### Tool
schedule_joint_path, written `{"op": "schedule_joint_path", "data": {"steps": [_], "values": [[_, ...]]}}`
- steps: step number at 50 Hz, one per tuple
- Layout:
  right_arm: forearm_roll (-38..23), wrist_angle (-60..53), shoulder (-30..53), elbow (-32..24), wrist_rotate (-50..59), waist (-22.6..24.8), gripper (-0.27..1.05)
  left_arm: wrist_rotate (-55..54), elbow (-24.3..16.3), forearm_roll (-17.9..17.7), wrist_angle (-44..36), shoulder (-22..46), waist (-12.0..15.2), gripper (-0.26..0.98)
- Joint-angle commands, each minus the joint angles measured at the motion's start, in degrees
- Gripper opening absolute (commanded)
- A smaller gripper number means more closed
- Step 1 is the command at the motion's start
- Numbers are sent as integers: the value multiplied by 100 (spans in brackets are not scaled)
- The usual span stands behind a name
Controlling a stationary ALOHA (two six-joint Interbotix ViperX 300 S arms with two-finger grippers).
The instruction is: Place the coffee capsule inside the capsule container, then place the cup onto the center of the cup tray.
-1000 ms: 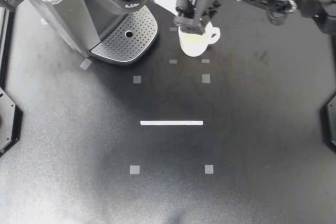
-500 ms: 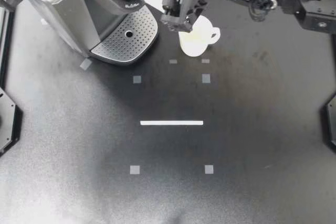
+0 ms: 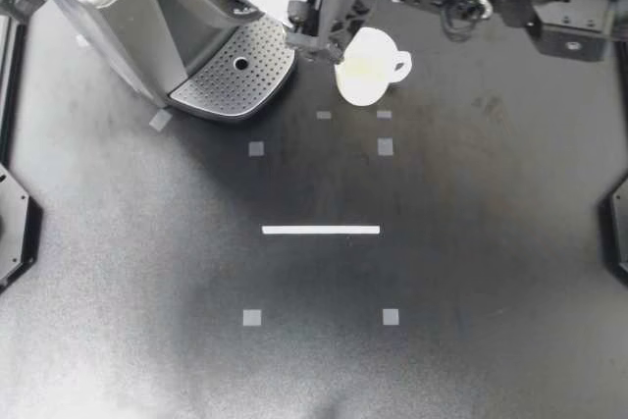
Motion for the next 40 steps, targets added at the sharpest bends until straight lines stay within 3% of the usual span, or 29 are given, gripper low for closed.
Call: {"op": "schedule_joint_path", "data": {"steps": [1,13,29,40], "values": [[-26,-9,-62,-202,-9,-35,62,0,-79,35,18,0,18,11],[-105,-26,-62,-211,0,-35,81,-18,-70,35,18,-18,18,11],[-88,-114,-176,-167,35,-35,81,-26,-53,35,26,-26,18,11],[-62,-378,-615,264,79,-35,81,-79,97,26,527,-141,18,11]]}}
